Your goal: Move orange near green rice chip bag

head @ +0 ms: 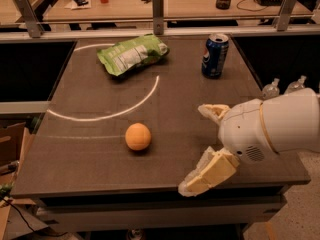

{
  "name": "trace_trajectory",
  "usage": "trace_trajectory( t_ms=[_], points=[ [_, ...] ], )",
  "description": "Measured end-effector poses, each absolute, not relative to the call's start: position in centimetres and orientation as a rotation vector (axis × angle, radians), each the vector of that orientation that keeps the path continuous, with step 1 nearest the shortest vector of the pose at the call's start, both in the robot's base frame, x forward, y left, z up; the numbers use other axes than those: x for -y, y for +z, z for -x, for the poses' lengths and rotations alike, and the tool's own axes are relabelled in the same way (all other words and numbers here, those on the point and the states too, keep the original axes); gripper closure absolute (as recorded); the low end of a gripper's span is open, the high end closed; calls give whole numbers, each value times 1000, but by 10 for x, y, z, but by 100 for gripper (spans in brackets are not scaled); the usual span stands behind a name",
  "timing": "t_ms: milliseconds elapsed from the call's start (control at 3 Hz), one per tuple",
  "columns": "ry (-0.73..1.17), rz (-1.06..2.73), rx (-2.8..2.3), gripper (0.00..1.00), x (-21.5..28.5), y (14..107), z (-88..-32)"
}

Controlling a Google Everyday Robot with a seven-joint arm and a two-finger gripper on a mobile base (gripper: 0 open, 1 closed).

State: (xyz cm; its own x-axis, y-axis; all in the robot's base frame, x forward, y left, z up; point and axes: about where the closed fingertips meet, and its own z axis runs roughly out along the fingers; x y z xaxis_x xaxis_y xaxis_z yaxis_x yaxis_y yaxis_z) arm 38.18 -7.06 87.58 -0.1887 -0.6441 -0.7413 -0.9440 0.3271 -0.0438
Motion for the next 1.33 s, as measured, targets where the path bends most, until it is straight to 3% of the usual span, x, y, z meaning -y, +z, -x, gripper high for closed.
trace_trajectory(
  t_ms=[1333],
  points=[
    [706,1346,-1767,0,3,851,-434]
  ],
)
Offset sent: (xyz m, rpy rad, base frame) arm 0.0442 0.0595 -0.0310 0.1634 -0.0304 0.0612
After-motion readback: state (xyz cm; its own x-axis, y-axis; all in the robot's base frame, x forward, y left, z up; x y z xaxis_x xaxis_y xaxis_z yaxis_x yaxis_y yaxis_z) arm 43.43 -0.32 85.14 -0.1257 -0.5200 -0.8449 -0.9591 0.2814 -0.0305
